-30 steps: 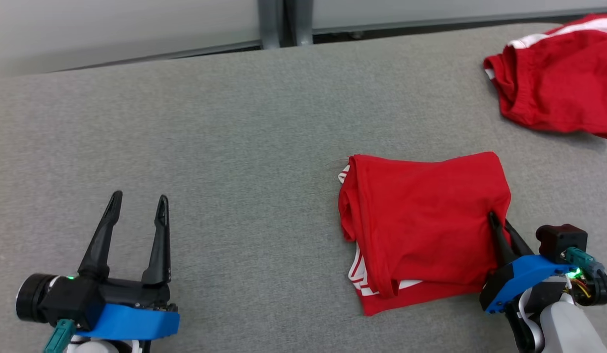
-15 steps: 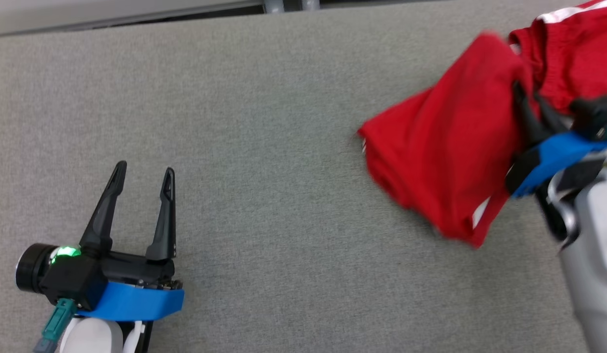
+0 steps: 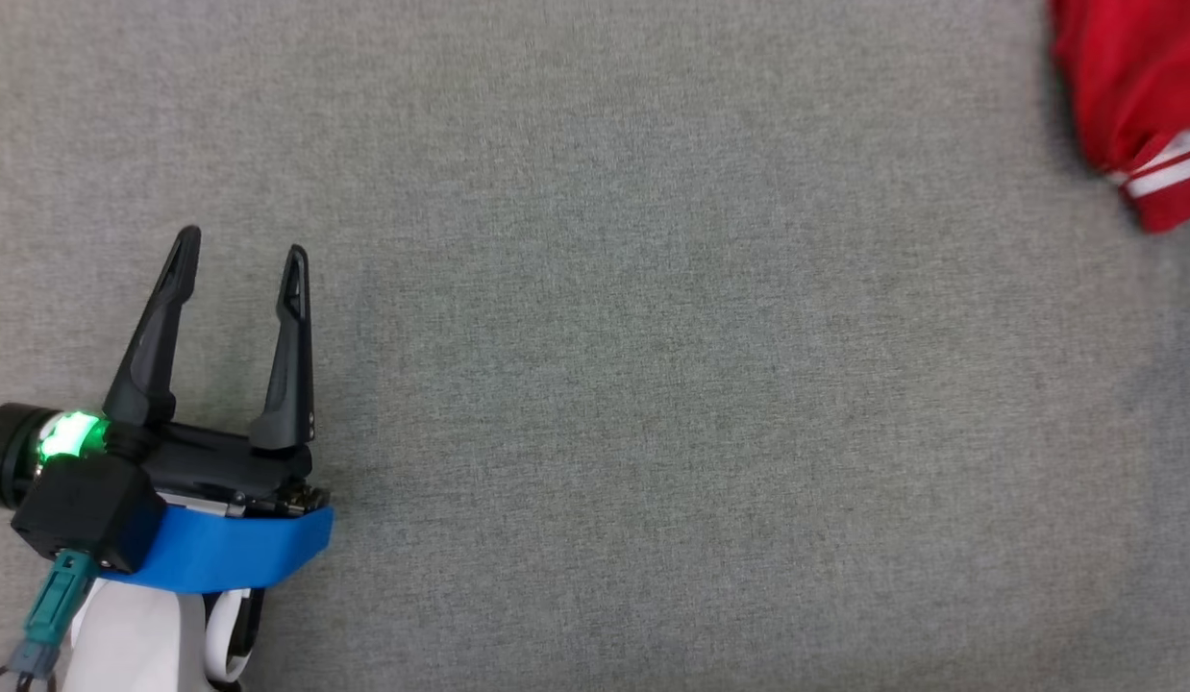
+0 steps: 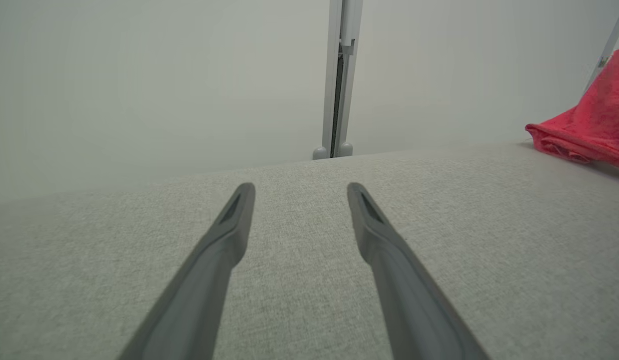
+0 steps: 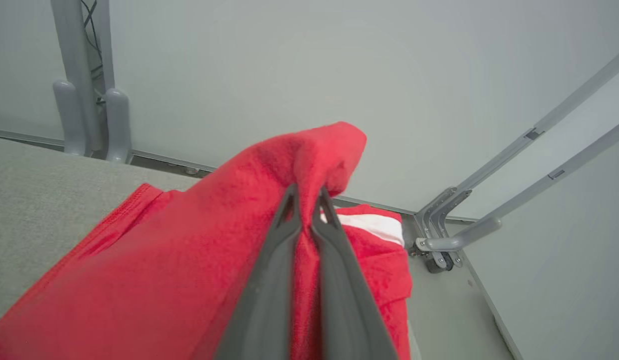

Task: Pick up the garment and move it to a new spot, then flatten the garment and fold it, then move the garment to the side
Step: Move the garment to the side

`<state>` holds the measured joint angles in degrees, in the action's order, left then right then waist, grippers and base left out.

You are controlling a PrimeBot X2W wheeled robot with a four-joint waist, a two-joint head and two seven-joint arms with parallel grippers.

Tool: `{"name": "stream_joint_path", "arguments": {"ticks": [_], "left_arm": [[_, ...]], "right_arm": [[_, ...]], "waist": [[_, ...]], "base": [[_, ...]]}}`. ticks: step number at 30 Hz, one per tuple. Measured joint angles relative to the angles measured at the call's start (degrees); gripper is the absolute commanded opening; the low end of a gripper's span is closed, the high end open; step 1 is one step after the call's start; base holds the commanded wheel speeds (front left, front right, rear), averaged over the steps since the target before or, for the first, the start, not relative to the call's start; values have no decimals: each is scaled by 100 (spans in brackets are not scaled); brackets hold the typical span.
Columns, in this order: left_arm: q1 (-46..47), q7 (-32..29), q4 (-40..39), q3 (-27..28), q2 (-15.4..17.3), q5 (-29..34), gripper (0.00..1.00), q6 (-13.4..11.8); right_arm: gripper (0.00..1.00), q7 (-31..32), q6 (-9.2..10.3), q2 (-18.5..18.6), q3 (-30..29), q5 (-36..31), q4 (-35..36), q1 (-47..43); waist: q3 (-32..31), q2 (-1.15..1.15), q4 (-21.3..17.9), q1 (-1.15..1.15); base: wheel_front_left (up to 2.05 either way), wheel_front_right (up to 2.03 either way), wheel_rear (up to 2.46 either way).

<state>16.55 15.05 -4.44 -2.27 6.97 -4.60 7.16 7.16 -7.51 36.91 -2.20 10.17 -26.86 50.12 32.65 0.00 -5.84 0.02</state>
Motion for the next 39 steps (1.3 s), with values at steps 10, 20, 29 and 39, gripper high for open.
{"name": "stream_joint_path", "arguments": {"ticks": [10, 20, 29, 39], "left_arm": [[242, 0, -146, -82, 89, 24, 100, 5], [274, 0, -168, -83, 123, 13, 100, 5], [277, 0, -105, -30, 94, -13, 100, -1], [-85, 0, 37, 143, -4, -79, 100, -71]], "right_arm": [[0, -98, 0, 883, -294, 265, -650, 176], [100, -171, 0, 848, -465, 181, -895, 310], [100, -76, 0, 661, -868, -214, -659, 263], [100, -450, 0, 109, -668, -459, -44, -147]], "waist": [[419, 0, -80, -1], [535, 0, -93, -1], [395, 0, -41, -1], [-247, 0, 14, -2]], "base": [[0, 0, 0], [0, 0, 0], [0, 0, 0], [0, 0, 0]]}}
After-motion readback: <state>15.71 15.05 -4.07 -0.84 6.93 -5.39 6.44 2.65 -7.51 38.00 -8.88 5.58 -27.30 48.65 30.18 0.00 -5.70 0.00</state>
